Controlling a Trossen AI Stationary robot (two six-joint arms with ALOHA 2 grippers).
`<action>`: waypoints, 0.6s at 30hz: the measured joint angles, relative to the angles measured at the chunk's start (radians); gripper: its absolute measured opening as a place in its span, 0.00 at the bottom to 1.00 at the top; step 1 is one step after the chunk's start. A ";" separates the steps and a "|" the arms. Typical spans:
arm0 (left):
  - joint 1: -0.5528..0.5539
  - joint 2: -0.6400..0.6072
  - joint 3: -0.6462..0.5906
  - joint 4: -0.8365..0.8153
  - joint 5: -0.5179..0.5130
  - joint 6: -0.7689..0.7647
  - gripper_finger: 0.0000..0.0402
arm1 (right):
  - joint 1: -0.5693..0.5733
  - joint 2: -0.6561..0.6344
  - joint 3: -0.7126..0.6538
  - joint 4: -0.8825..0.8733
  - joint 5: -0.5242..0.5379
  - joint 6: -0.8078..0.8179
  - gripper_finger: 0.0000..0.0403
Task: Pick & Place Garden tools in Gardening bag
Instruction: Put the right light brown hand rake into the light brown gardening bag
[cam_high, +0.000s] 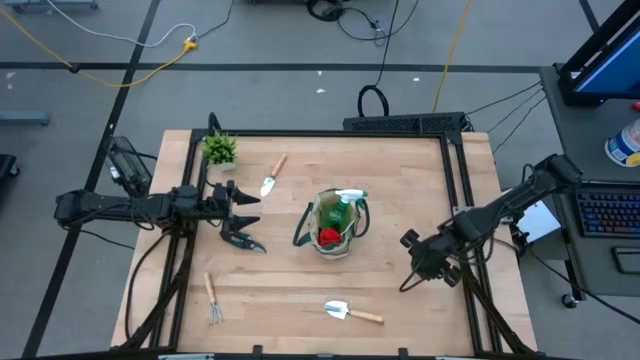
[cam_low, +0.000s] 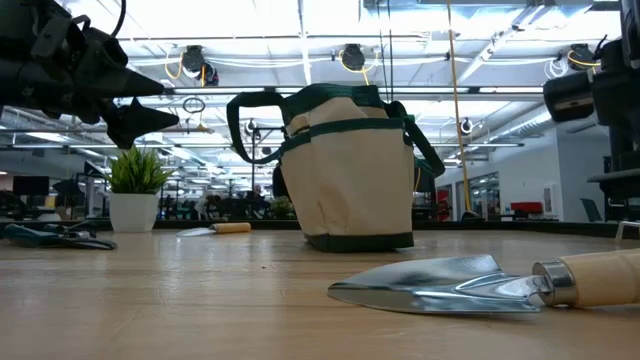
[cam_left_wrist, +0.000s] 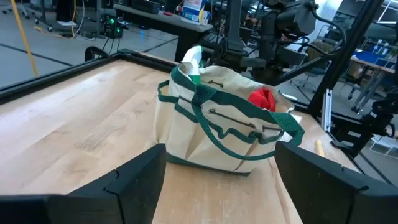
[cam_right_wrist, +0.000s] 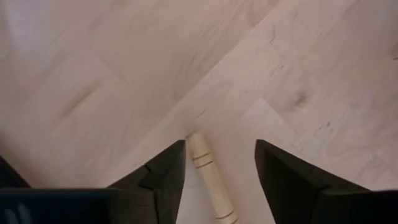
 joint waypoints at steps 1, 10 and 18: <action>0.000 0.000 0.000 0.000 0.000 0.000 0.77 | 0.000 0.005 0.000 0.000 0.000 0.000 0.47; 0.000 0.000 0.000 0.000 0.000 -0.001 0.77 | 0.000 0.015 0.000 -0.003 0.025 0.019 0.53; 0.000 0.000 0.000 0.002 0.000 -0.001 0.77 | -0.006 0.014 0.027 0.019 0.031 -0.025 0.57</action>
